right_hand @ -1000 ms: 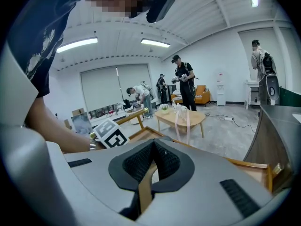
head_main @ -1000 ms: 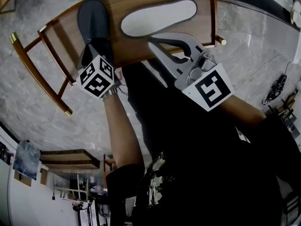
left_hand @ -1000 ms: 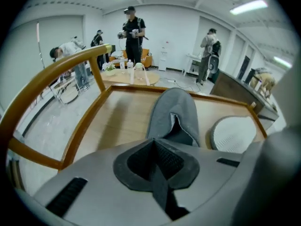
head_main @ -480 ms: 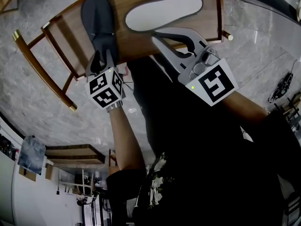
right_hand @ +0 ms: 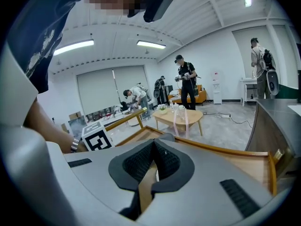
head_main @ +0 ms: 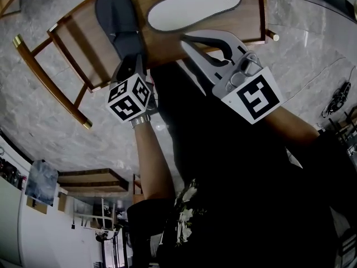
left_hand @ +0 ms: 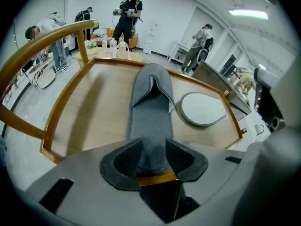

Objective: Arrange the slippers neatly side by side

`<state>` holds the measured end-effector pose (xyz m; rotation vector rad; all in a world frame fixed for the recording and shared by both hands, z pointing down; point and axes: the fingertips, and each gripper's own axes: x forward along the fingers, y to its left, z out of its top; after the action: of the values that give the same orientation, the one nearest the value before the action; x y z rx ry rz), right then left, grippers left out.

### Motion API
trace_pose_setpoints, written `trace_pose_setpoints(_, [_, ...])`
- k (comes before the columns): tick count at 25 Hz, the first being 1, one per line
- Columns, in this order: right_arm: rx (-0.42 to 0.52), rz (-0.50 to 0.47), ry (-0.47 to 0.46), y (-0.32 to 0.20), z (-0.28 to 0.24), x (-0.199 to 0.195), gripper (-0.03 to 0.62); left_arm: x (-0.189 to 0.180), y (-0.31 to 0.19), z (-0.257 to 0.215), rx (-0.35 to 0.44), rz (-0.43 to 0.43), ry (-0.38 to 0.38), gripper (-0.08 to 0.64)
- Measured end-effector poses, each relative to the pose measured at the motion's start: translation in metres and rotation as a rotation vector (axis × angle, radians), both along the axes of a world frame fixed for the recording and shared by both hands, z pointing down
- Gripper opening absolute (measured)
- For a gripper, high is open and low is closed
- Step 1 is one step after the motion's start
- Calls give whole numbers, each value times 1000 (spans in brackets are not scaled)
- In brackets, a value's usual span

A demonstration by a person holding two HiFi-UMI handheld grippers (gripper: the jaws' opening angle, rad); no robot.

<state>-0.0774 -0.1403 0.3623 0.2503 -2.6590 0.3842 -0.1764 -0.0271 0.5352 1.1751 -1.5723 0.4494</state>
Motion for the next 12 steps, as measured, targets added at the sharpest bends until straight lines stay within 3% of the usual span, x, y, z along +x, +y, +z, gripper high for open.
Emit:
trace_pose_setpoints(7, [-5,12,-2,3,4,8,-6,18,-7,-1,19,16,14,160])
trace_pose_setpoints(12, [-24,-45,-25,2,13,11,-6,14,-14,-22,81,63,-65,160])
